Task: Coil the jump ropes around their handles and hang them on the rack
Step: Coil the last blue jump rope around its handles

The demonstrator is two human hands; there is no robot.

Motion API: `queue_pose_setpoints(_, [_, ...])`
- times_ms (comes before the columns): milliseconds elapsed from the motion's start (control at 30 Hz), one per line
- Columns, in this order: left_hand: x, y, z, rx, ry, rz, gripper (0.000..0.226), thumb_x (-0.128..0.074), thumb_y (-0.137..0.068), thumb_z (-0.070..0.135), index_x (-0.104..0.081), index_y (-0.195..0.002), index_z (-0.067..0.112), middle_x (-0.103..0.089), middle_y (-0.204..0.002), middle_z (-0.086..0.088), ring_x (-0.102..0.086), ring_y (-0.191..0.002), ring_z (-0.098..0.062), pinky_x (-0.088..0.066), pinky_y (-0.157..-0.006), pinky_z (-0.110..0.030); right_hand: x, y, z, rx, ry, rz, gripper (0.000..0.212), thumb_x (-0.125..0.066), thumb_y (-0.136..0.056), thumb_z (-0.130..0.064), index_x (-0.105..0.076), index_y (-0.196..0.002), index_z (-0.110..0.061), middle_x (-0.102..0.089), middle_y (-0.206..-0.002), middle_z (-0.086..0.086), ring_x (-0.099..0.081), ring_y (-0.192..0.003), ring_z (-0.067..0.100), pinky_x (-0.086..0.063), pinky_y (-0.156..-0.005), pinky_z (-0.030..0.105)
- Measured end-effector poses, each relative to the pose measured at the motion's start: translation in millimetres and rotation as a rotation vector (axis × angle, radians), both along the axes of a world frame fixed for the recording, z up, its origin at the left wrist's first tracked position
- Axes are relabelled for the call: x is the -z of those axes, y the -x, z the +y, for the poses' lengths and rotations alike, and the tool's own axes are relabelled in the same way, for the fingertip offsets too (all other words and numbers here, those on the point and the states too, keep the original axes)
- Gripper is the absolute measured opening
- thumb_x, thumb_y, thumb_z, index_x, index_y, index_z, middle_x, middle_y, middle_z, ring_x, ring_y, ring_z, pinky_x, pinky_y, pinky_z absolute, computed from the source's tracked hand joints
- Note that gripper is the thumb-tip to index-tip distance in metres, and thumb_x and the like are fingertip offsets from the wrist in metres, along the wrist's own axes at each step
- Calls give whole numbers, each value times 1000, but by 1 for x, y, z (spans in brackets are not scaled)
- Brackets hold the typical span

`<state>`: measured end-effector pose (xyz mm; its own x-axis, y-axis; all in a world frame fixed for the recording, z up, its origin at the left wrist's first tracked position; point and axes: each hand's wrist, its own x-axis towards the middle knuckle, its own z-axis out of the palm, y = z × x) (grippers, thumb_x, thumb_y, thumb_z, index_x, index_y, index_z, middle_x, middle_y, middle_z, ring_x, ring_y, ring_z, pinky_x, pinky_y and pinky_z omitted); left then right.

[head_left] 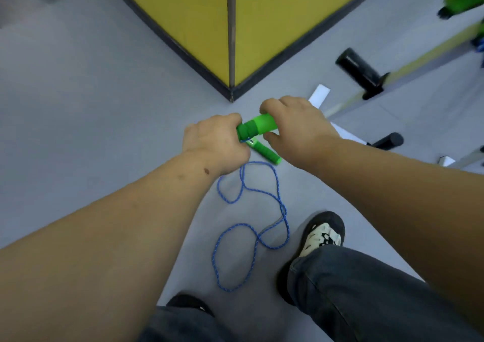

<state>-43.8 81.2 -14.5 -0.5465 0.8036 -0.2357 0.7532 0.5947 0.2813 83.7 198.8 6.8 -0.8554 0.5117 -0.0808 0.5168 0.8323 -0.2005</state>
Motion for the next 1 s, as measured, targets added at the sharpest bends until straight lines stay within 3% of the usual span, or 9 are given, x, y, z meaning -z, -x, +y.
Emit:
queue_pose_setpoints(100, [-75,-9,-15,14,-68,90,22,-62,-78,37,-45,-76,24,-48,-71,4,-50,-78,-32,-37,-69,-35,-70,-15,-16,-20,53,99,37,-65,-87,-32,-51,-121,-29,-50,-113,3,-56,-99,29,-48,-80,41])
queue_pose_setpoints(233, [-175,-24,-35,49,-121,139,11,-61,-82,32,-60,-91,27,-57,-81,3,-55,-82,-31,-38,-65,-32,-161,-39,-41,7,191,252,32,-70,-85,-31,-54,-113,-34,-50,-105,-4,-53,-90,17,-45,-73,35])
queue_pose_setpoints(400, [-296,-43,-57,143,-251,213,8,-59,-83,34,-56,-82,26,-57,-74,5,-57,-77,-28,-31,-52,-29,-267,-71,-59,127,435,527,30,-73,-84,-18,-59,-106,-31,-60,-86,-6,-54,-69,3,-42,-59,18])
queue_pose_setpoints(533, [-376,-59,-79,180,-363,229,18,-62,-84,41,-58,-84,24,-59,-74,4,-58,-73,-20,-32,-52,-30,-332,-91,-67,99,738,652,23,-65,-92,-8,-59,-109,-22,-60,-82,8,-63,-71,20,-57,-76,36])
queue_pose_setpoints(633, [-417,-67,-95,182,-474,7,16,-58,-88,35,-55,-84,19,-56,-70,2,-54,-63,-19,-35,-54,-29,-364,-97,-73,209,860,767,10,-48,-103,-20,-58,-101,-19,-40,-62,-2,-45,-56,19,-51,-65,42])
queue_pose_setpoints(733, [-440,-73,-101,209,-521,-179,16,-55,-94,30,-58,-93,14,-55,-76,-2,-54,-67,-22,-46,-60,-37,-382,-95,-82,275,514,602,27,-39,-103,-44,-52,-101,-20,-42,-64,-5,-40,-59,18,-40,-64,37])
queue_pose_setpoints(833, [-447,-81,-101,155,-584,-432,19,-57,-100,27,-60,-104,9,-56,-85,-7,-57,-67,-22,-54,-64,-38,-395,-89,-101,177,199,409,24,-37,-105,-37,-44,-100,-14,-49,-75,1,-46,-64,19,-36,-58,33])
queue_pose_setpoints(933, [-449,-89,-101,90,-643,-525,20,-56,-103,29,-60,-107,9,-59,-89,-6,-60,-66,-18,-55,-62,-33,-407,-84,-112,124,126,422,17,-40,-102,-27,-46,-98,-12,-50,-75,2,-46,-64,20,-34,-56,32])
queue_pose_setpoints(1000, [-450,-95,-103,57,-681,-642,19,-55,-105,31,-60,-111,13,-65,-97,-8,-67,-71,-19,-58,-63,-34,-420,-85,-116,121,282,581,14,-42,-97,-23,-52,-95,-13,-50,-73,1,-44,-62,18,-36,-57,31])
